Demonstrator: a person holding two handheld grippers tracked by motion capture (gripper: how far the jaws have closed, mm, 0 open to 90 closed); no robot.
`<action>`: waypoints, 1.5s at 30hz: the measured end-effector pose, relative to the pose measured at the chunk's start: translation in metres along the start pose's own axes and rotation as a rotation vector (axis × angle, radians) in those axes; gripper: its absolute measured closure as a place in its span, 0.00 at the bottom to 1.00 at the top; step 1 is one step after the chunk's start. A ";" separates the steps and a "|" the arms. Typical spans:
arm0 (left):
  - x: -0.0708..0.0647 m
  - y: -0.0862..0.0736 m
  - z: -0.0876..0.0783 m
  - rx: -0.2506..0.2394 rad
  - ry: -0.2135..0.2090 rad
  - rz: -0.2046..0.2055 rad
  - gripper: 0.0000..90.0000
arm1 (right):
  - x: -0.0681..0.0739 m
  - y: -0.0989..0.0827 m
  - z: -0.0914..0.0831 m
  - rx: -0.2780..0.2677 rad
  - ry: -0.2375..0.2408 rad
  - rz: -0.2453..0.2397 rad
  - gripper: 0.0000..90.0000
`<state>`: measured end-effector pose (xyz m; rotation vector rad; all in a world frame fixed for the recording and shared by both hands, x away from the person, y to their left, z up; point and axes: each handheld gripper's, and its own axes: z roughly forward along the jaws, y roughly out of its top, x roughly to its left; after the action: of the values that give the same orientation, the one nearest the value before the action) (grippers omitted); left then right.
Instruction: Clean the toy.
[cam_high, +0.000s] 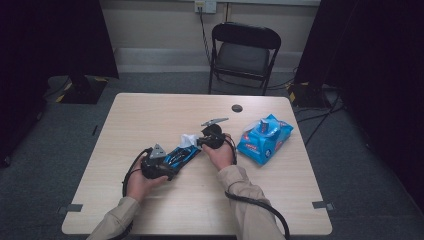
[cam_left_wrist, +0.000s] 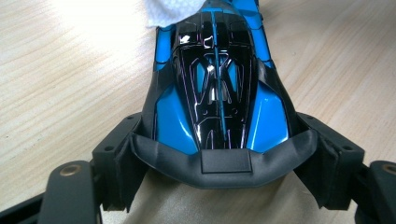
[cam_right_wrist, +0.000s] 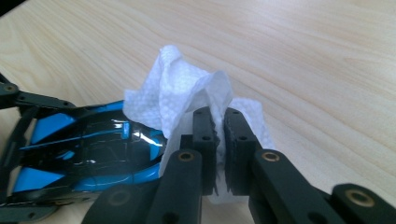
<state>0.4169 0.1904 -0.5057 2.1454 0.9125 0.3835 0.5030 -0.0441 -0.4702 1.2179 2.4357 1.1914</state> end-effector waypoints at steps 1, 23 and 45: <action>0.000 0.000 0.000 0.000 0.000 0.000 0.27 | 0.000 0.000 -0.002 -0.006 0.007 0.001 0.94; 0.000 0.000 0.000 0.001 0.000 0.001 0.27 | 0.042 0.003 -0.038 -0.041 0.132 -0.145 0.94; 0.001 0.000 -0.001 0.003 0.010 0.019 0.27 | 0.089 -0.012 -0.004 0.076 0.240 -0.195 0.93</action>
<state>0.4176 0.1913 -0.5051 2.1582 0.8990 0.4032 0.4360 0.0150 -0.4596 0.8722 2.7206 1.2627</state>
